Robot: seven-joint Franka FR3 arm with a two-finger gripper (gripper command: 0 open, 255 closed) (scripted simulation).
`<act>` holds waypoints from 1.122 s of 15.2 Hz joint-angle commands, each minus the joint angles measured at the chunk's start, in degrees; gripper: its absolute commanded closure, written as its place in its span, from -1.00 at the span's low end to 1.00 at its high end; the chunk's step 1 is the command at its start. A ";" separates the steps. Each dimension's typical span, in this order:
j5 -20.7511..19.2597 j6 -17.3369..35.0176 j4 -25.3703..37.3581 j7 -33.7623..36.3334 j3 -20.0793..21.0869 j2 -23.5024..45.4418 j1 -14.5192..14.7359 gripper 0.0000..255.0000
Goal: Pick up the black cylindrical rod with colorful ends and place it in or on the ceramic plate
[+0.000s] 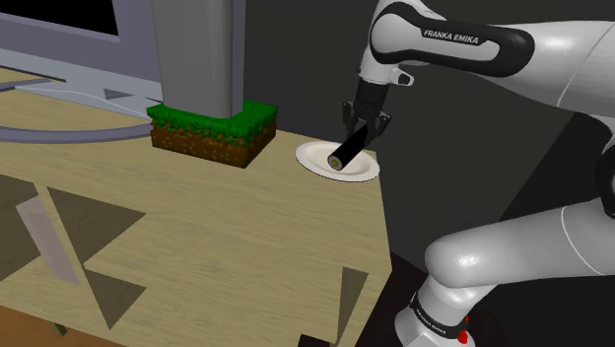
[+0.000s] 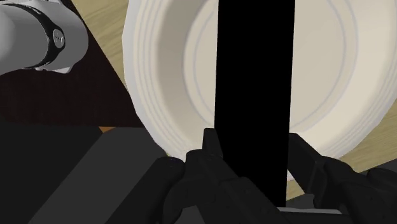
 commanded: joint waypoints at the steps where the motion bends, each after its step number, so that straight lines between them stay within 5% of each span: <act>1: -0.16 -1.45 1.87 0.02 -0.12 0.43 -0.11 1.00; 8: -0.69 -6.52 8.87 0.24 -0.38 2.38 -0.47 1.00; 11: -0.20 -7.34 14.43 4.36 3.15 6.90 -0.26 1.00; 17: 0.22 -3.64 9.39 4.25 3.32 5.51 0.08 1.00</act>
